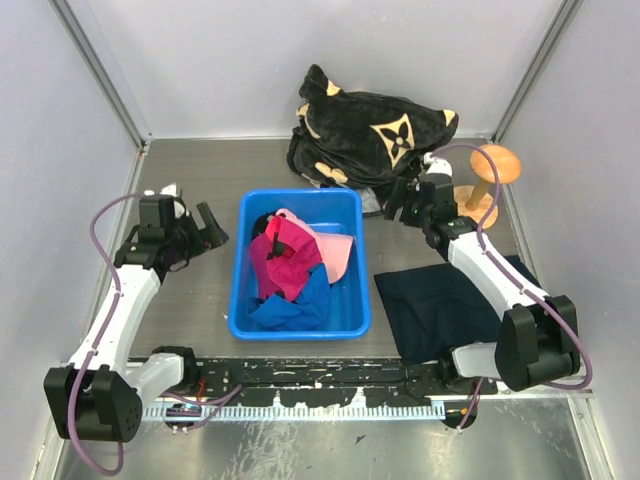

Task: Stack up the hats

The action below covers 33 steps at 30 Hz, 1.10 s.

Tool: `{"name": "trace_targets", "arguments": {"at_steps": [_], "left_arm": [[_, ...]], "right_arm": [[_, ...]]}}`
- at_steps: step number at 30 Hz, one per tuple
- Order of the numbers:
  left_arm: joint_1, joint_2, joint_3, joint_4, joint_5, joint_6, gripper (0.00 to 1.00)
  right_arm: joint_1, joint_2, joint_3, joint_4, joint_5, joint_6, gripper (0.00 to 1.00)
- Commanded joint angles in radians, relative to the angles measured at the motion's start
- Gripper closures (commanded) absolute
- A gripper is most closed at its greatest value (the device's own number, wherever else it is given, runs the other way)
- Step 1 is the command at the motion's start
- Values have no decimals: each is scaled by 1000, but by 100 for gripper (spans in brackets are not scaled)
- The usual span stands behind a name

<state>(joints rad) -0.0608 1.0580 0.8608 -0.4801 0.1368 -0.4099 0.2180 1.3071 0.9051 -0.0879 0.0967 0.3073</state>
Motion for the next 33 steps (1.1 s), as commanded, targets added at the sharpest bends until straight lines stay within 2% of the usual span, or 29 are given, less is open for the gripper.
{"name": "trace_targets", "arguments": {"at_steps": [1, 4, 10, 17, 19, 22, 26, 30, 33], "left_arm": [[-24, -54, -31, -307, -105, -146, 2], [-39, -65, 23, -340, -95, -198, 2], [-64, -48, 63, -331, 18, -265, 2], [-172, -6, 64, -305, -20, -304, 2], [-175, 15, 95, -304, -25, -286, 2], [-176, 35, 173, -320, -61, -193, 2], [-176, 19, 305, -341, -129, -42, 2], [-176, -29, 403, -388, -239, -17, 2], [-176, -14, 492, -489, -357, -60, 2]], "right_arm": [[46, 5, 51, -338, 5, 155, 16], [103, -24, 56, -433, -50, 180, 16], [170, -136, 2, -461, -174, 288, 16], [308, -98, 28, -473, -99, 322, 17], [334, -64, 41, -463, -90, 321, 23], [375, 2, 74, -454, -70, 310, 38], [410, 88, 113, -416, -70, 307, 76], [460, 216, 244, -386, -65, 308, 85], [490, 364, 417, -364, -62, 308, 87]]}}
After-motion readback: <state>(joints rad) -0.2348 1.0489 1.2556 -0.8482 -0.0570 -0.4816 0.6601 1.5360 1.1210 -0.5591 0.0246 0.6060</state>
